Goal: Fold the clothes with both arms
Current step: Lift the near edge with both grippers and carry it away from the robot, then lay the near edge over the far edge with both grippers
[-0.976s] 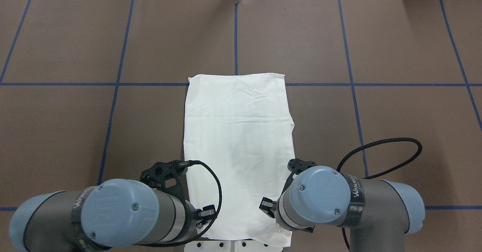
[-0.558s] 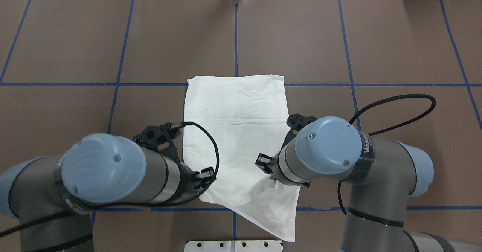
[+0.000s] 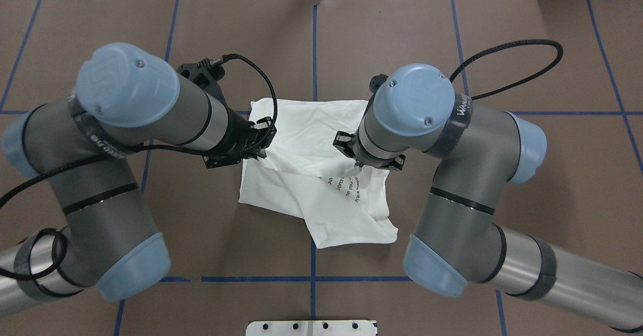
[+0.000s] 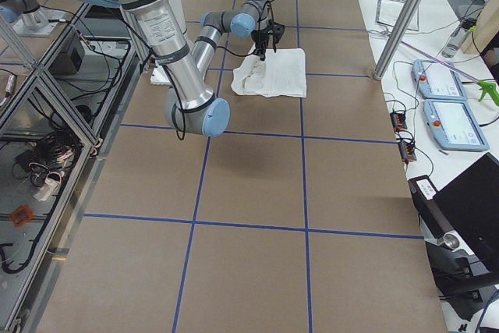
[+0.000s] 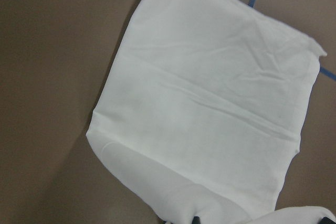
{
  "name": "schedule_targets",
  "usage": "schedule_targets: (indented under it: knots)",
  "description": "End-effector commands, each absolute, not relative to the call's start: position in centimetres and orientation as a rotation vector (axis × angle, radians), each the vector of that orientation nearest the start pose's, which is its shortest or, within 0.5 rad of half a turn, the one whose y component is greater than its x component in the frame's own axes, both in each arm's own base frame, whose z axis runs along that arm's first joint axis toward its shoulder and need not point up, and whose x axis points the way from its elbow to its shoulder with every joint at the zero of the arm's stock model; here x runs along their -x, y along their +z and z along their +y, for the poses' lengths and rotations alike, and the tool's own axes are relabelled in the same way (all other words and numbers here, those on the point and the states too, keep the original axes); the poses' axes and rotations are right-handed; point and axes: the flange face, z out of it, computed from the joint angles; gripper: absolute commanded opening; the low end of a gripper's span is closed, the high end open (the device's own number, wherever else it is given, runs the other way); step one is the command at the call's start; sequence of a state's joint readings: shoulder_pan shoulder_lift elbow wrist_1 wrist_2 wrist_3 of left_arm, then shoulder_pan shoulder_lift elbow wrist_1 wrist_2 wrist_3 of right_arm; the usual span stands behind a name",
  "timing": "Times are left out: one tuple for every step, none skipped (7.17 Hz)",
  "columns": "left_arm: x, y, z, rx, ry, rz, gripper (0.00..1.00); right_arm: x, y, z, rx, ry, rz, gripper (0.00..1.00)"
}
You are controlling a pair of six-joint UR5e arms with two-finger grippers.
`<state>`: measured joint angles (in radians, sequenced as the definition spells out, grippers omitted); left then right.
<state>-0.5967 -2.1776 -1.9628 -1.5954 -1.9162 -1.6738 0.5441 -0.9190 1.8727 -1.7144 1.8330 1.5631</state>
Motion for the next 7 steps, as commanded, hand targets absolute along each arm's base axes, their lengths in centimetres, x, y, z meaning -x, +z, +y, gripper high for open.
schedule_targets:
  knots:
    - [-46.1, 17.1, -47.5, 0.038, -0.494, 1.063, 0.00, 49.7, 17.2, -48.0, -0.007, 0.420, -0.789, 0.00]
    - [-46.1, 18.1, -49.5, 0.026, -0.514, 1.063, 0.00, 51.5, 17.2, -50.0, 0.001, 0.424, -0.754, 0.00]
    - [-45.6, 18.7, -51.5, 0.011, -0.537, 1.059, 0.00, 52.7, 16.7, -51.7, 0.003, 0.426, -0.748, 0.00]
    - [-45.9, 19.7, -53.6, -0.001, -0.556, 1.058, 0.00, 53.8, 17.2, -53.3, -0.003, 0.430, -0.769, 0.00]
    - [-47.2, 21.1, -54.9, 0.003, -0.564, 1.054, 0.00, 54.0, 18.3, -54.4, 0.002, 0.435, -0.766, 0.00]
    - [-47.9, 22.3, -55.7, 0.000, -0.567, 1.064, 0.00, 53.9, 18.6, -54.7, 0.007, 0.431, -0.763, 0.00]
    - [-48.2, 23.1, -56.2, 0.000, -0.570, 1.053, 0.00, 53.7, 19.0, -55.1, 0.009, 0.434, -0.757, 0.00]
